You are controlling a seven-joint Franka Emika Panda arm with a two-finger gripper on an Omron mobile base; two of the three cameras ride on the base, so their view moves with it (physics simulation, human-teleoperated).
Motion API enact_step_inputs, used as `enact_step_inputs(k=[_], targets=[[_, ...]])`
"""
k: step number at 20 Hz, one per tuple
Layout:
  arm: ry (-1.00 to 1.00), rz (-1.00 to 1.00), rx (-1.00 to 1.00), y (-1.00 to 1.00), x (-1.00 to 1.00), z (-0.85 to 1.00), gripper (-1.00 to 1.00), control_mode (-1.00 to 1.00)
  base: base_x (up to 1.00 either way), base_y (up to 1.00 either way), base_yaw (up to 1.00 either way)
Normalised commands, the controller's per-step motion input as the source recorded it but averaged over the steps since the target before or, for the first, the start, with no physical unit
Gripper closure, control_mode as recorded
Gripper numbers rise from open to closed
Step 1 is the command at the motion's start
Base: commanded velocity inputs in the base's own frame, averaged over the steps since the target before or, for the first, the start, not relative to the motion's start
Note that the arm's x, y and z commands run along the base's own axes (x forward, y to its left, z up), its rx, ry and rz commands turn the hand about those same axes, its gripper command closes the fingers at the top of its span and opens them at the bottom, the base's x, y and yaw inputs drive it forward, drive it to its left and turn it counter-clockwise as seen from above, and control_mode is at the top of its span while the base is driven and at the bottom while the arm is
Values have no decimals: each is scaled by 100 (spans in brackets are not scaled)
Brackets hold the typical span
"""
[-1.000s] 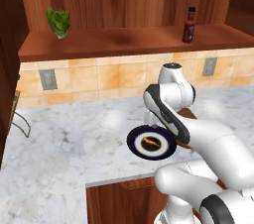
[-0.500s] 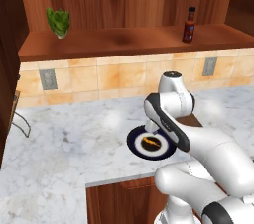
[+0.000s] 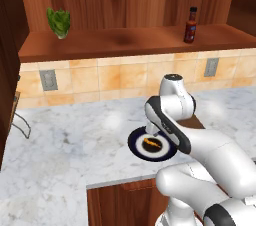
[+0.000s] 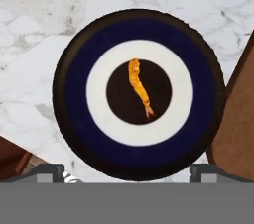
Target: Pick the shrimp from the plate and place it on the cutting board. Then pick the condiment bottle from the cabinet and place it next to the cutting board.
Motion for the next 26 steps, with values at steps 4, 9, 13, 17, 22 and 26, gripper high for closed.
enact_step_inputs(k=[4,9,13,17,22,26], targets=[[0,0,0,0,17,-12,-100,-100,0,0,0],[0,1,0,0,15,-19,-100,-100,0,0,0],[0,1,0,3,7,-29,-100,-100,0,0,0],[0,2,0,6,8,-32,-100,-100,0,0,0],[0,1,0,2,12,-34,-100,-100,0,0,0],[0,1,0,0,12,-33,-100,-100,0,0,0]])
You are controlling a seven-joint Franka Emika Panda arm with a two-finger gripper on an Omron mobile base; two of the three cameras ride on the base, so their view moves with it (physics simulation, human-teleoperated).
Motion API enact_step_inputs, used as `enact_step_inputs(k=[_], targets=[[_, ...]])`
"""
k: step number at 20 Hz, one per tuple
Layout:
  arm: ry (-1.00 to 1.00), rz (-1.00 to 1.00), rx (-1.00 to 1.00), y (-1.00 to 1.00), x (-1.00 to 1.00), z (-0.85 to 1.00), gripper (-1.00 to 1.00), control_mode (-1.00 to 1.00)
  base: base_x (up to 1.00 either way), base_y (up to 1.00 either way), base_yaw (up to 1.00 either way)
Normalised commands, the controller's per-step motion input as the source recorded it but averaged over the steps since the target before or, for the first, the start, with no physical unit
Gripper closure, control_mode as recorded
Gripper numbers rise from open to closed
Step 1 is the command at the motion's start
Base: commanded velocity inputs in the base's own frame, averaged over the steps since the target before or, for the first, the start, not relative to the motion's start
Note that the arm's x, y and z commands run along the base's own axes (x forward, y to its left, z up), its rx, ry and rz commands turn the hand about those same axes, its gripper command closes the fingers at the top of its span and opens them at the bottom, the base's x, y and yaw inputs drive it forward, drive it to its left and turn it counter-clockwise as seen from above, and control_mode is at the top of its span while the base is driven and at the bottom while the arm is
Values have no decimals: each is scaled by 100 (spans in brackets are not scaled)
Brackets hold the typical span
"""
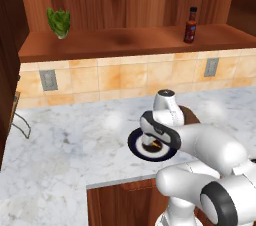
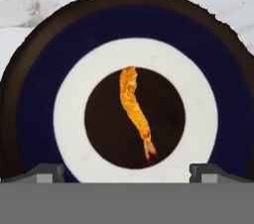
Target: Pick the shrimp from the plate and place it on the cutting board. Then pick the condiment bottle from the cabinet and place it next to the cutting board.
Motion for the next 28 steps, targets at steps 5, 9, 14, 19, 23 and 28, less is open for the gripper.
enact_step_inputs(k=[5,9,14,19,23,28], targets=[[0,0,0,0,12,-29,-100,-100,0,0,0],[0,0,0,0,12,-26,-100,-100,0,0,0],[0,0,0,0,13,-25,-100,-100,0,0,0],[3,0,0,0,15,-16,-100,-100,0,0,0],[8,0,0,1,17,-3,-100,-100,0,0,0],[6,0,0,3,15,0,-100,-100,0,0,0]])
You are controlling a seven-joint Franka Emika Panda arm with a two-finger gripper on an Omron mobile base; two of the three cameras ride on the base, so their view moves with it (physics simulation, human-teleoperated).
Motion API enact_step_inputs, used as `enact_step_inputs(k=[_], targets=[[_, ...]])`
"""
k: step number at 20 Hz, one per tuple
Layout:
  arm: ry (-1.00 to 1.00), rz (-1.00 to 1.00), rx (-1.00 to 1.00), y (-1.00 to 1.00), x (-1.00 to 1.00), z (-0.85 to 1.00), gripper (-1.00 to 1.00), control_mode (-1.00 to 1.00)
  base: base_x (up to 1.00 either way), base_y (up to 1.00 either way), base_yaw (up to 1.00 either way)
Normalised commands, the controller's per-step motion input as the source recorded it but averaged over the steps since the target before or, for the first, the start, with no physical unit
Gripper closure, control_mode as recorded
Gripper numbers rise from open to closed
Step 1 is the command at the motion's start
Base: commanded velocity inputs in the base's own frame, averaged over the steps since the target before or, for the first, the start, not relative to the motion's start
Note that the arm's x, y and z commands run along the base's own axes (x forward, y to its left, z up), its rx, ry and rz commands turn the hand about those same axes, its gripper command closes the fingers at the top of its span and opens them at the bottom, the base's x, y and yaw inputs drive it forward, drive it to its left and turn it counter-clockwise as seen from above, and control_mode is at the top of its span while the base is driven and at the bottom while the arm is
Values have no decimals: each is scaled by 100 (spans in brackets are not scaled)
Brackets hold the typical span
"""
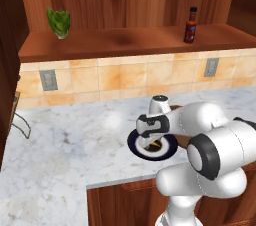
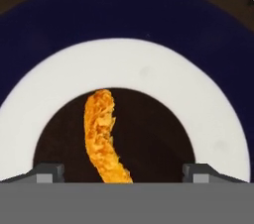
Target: Pick the shrimp from the plate and place it on the cutting board. Then pick the condiment bottle from the cabinet and place it next to the cutting board.
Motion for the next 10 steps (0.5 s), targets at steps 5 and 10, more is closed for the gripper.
enact_step_inputs(k=[5,10], targets=[[1,1,0,13,3,-22,-100,-100,0,0,0],[0,2,0,23,0,-48,100,-100,0,0,0]])
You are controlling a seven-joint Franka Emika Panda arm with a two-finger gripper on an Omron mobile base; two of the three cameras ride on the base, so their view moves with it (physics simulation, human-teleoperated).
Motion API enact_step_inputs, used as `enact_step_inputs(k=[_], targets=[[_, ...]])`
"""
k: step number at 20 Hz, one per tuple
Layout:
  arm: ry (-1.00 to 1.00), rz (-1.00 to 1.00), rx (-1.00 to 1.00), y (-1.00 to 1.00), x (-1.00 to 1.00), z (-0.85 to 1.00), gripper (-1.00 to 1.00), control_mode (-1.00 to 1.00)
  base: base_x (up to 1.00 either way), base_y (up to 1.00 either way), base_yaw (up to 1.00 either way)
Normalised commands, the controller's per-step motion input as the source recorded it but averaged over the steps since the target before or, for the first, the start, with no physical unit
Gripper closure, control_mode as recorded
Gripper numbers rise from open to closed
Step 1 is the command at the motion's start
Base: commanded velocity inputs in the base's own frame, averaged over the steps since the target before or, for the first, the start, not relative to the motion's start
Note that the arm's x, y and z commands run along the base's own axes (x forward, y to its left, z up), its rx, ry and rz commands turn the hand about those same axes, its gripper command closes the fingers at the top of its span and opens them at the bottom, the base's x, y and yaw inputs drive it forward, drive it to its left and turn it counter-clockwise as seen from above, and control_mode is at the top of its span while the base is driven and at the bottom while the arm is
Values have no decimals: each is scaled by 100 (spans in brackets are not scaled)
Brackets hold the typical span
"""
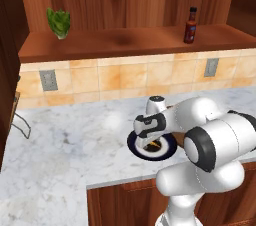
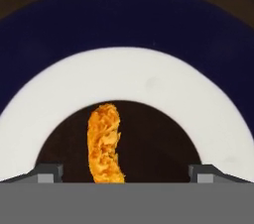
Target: Pick the shrimp from the plate and place it on the cutting board. Then pick the condiment bottle from the cabinet and place it next to the cutting board.
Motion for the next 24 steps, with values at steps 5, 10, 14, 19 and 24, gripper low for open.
enact_step_inputs(k=[5,10,14,19,24], targets=[[0,1,0,4,0,-27,100,-100,0,0,0],[0,0,0,0,-1,-6,100,-100,0,0,0],[0,0,0,0,-13,0,100,-100,0,0,0],[0,0,0,0,-10,-1,100,-100,0,0,0],[0,0,0,0,0,1,100,-100,0,0,0]])
